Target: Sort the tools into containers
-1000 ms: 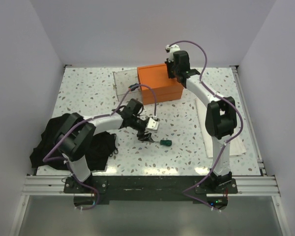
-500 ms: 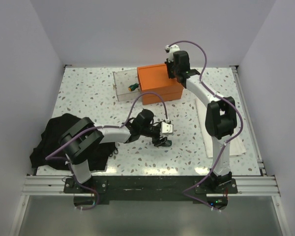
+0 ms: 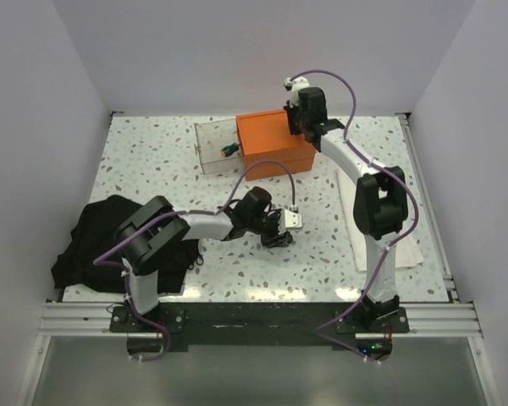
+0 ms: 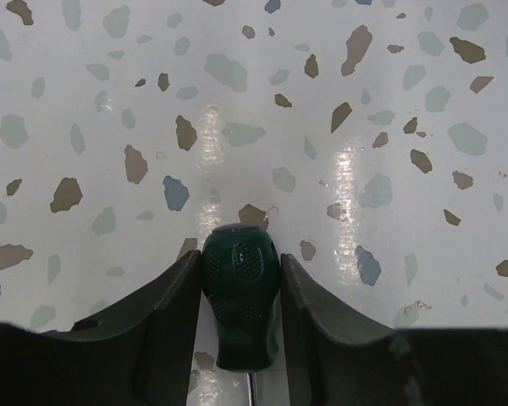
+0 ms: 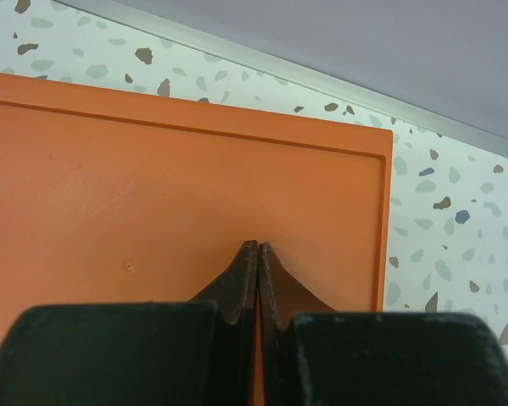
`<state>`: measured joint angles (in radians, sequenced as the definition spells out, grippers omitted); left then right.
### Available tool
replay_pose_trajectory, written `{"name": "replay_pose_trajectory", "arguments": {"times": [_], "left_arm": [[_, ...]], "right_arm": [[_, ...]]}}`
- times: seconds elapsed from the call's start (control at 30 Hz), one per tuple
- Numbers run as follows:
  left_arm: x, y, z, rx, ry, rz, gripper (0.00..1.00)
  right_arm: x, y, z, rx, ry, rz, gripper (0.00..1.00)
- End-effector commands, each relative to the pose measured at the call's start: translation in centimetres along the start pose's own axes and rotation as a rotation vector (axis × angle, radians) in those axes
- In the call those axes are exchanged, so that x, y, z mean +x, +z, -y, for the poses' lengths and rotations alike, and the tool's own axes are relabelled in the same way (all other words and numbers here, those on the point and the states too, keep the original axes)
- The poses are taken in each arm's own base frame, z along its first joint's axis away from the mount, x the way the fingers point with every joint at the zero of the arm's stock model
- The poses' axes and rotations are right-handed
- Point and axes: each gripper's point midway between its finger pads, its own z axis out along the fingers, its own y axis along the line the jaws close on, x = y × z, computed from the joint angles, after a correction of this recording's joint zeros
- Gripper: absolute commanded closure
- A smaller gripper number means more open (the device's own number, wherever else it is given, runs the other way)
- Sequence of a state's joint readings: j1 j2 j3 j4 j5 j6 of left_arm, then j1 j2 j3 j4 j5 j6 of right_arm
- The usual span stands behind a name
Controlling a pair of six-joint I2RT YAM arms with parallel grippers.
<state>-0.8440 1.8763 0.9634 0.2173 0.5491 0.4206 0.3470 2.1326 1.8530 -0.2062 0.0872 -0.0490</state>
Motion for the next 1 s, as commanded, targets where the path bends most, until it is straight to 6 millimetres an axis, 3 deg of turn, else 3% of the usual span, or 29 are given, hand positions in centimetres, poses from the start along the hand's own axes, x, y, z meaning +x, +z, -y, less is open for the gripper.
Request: {"name": "replay_pose_trajectory", "arguments": {"times": [0.0, 0.07, 0.1, 0.17, 0.2, 0.27, 0.3, 0.33, 0.4, 0.43, 0.53, 0.57, 0.6, 0.63, 0.8, 0.97], "left_arm": [[-1.9, -1.0, -1.9, 0.030, 0.025, 0.009, 0.86], [-3.9, -2.7, -3.4, 0.023, -0.006, 0.074, 1.00], [-6.1, -4.2, -4.1, 0.007, -0.022, 0.143, 1.00], [-8.7, -7.2, -5.9, -0.003, -0.044, 0.251, 1.00], [-11.2, -9.2, -7.0, -0.043, -0.015, 0.324, 1.00], [-13.4, -12.8, -9.8, -0.122, -0.064, 0.405, 1.00], [-15.6, -14.9, -10.8, -0.173, -0.088, 0.479, 1.00], [-16.0, -17.2, -13.5, -0.283, -0.123, 0.515, 1.00], [-17.7, -20.6, -16.1, -0.392, -0.219, 0.621, 1.00], [-17.5, -23.2, -19.3, -0.540, -0.281, 0.657, 1.00], [-16.8, -27.3, -24.2, -0.751, -0.421, 0.719, 1.00], [-16.5, -27.7, -25.3, -0.786, -0.439, 0.717, 1.00], [-14.7, -27.2, -26.6, -0.815, -0.492, 0.677, 1.00], [-14.8, -28.2, -27.8, -0.866, -0.507, 0.684, 1.00], [-11.0, -27.3, -30.5, -0.937, -0.627, 0.621, 1.00], [-8.4, -27.8, -31.2, -1.013, -0.717, 0.591, 1.00]], "right_arm": [[8.2, 0.9, 1.0, 0.034, -0.044, -0.248, 1.00], [8.2, 0.9, 1.1, 0.038, -0.048, -0.248, 1.00], [8.1, 0.9, 1.2, 0.042, -0.053, -0.245, 1.00], [8.0, 0.9, 1.3, 0.046, -0.062, -0.243, 1.00], [7.9, 0.8, 1.3, 0.046, -0.064, -0.241, 1.00], [7.9, 0.9, 1.3, 0.047, -0.067, -0.241, 1.00], [8.0, 0.9, 1.3, 0.047, -0.068, -0.243, 1.00], [8.1, 0.9, 1.3, 0.045, -0.068, -0.244, 1.00], [8.2, 1.0, 1.3, 0.046, -0.075, -0.245, 1.00], [8.2, 1.1, 1.3, 0.046, -0.076, -0.243, 1.00], [8.3, 1.3, 1.4, 0.048, -0.081, -0.245, 1.00], [8.4, 1.4, 1.4, 0.048, -0.083, -0.247, 1.00], [8.4, 1.4, 1.4, 0.048, -0.084, -0.245, 1.00], [8.4, 1.6, 1.3, 0.048, -0.085, -0.247, 1.00], [8.2, 1.8, 1.4, 0.051, -0.086, -0.242, 1.00], [8.2, 1.6, 1.6, 0.055, -0.102, -0.242, 1.00]]}}
